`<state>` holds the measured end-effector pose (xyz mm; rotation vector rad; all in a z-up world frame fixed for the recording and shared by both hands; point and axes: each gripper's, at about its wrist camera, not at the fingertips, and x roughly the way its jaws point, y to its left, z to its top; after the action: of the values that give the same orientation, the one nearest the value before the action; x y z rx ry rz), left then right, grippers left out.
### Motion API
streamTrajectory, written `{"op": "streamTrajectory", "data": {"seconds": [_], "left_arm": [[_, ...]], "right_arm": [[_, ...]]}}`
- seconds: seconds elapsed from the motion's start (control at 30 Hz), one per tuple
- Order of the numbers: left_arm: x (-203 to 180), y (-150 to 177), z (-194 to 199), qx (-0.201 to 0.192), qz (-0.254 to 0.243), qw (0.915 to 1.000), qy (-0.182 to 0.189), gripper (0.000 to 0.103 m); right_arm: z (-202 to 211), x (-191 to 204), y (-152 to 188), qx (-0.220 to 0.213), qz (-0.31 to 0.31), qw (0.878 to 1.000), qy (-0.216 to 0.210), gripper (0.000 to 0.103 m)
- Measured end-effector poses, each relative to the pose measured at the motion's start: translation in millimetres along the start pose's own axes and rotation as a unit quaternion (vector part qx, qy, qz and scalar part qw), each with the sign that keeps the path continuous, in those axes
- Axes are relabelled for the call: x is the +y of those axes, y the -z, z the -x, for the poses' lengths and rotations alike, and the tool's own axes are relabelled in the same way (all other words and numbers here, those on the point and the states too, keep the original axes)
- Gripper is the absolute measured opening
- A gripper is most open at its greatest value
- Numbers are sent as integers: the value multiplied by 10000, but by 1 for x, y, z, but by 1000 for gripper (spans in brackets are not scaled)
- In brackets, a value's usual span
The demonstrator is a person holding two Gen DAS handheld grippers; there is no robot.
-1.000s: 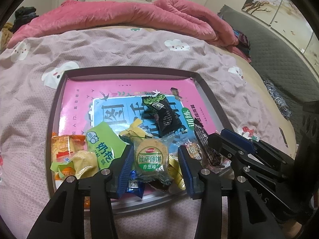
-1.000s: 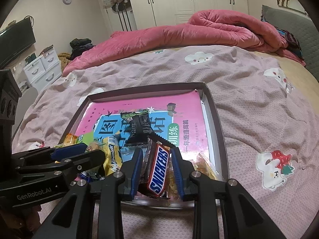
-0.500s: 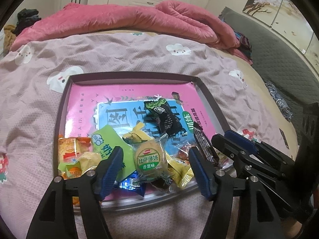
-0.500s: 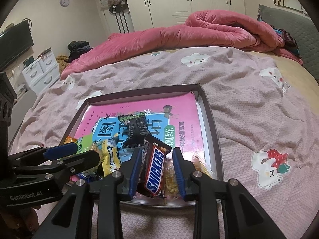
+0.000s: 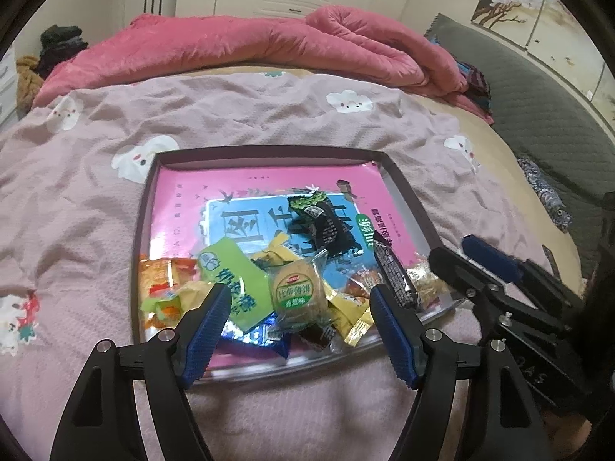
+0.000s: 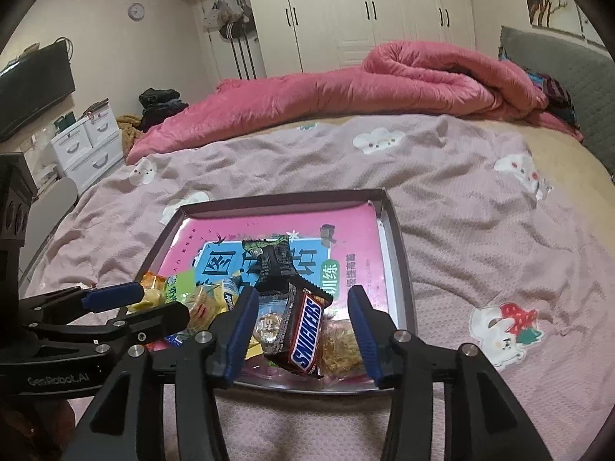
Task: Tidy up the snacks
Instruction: 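Open both grippers to release the snacks and pull back from the tray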
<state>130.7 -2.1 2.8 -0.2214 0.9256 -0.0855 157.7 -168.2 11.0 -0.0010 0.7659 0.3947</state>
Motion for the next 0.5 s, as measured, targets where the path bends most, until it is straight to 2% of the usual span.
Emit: {"op": "streamTrajectory", "data": {"seconds": [0.13,0.3,0.4,0.5], "left_arm": [[1,5,11,-60,43,9999,-108,76],[1,15,25,-73,39,9997,-250,76],[0,25,36,-99,17,9993,-355,81],[-1,39,45,-111,6,9989,-454,81]], "right_arm": [[15,3,1,-128,66,9999,-25,59],[35,6,7,-268,84,9996,-64,76],[50,8,18,-286,34,9995,-114,81],[60,8,28,-257,16,9996,-66,82]]}}
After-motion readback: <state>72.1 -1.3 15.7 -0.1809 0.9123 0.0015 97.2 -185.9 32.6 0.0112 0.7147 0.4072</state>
